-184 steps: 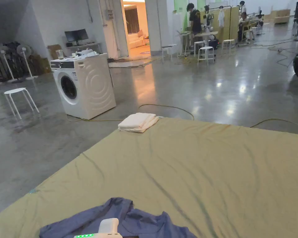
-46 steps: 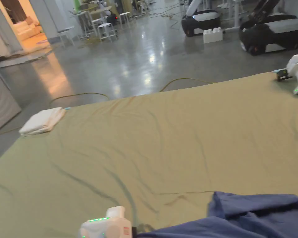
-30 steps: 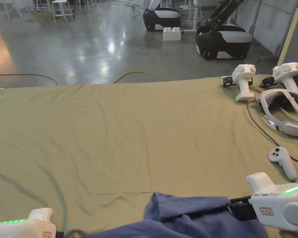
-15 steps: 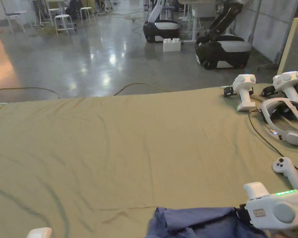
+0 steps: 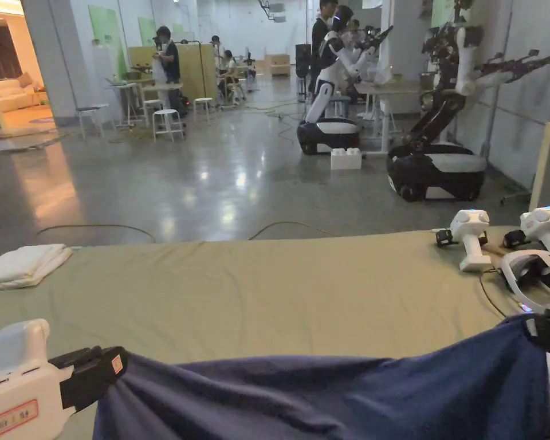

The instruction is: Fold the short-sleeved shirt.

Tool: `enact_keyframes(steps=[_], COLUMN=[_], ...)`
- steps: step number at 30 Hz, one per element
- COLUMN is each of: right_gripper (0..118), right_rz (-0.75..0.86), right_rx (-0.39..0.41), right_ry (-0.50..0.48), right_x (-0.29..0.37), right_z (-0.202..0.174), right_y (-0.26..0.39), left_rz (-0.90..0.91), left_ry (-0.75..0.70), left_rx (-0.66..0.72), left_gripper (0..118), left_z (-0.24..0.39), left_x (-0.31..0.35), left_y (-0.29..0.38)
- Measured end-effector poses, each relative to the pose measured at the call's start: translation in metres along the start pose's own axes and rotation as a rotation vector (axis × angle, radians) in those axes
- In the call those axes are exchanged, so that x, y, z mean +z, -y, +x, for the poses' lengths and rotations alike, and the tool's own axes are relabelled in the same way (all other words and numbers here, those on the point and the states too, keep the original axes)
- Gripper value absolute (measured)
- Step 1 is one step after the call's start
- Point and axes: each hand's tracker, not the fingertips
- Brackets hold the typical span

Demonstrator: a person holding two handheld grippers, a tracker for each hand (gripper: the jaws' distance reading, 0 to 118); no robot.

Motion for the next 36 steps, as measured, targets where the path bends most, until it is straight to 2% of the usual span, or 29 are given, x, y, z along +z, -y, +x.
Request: enact_keyframes(steps=[3, 10, 16, 21, 24, 28, 34, 36], right_gripper=[2, 2, 2, 2, 2, 2, 2, 2], right_rz=[0.089, 0.242, 0.304, 0.332, 0.364, 0.371, 0.384, 0.386], right_rx=[-0.040, 0.040, 0.022, 0.042, 0.073, 0.077, 0.115, 0.097], right_ry=[-0.037, 0.017, 0.054, 0.106, 0.181, 0.192, 0.229, 0.244], right_x=[0.029, 0.051, 0.051, 0.031, 0.012, -0.014, -0.053, -0.065], right_z=[-0.016, -0.038, -0.051, -0.063, -0.071, -0.083, -0.098, -0.103], right_y=[-0.040, -0.129, -0.196, -0.238, -0.256, -0.277, -0.305, -0.308], left_rz=[0.121, 0.261, 0.358, 0.390, 0.387, 0.447, 0.432, 0.423], left_ry=[-0.002, -0.047, -0.135, -0.167, -0.214, -0.267, -0.317, -0.342], left_rx=[-0.022, -0.031, -0.043, -0.036, -0.056, -0.047, -0.070, -0.069], left_gripper=[6, 6, 6, 6, 6, 6, 6, 6], left_z=[0.012, 0.016, 0.012, 0.007, 0.007, 0.005, 0.002, -0.001], left_x=[0.029, 0.058, 0.058, 0.039, 0.018, -0.010, -0.057, -0.073], left_y=[-0.038, -0.116, -0.167, -0.204, -0.224, -0.246, -0.275, -0.281])
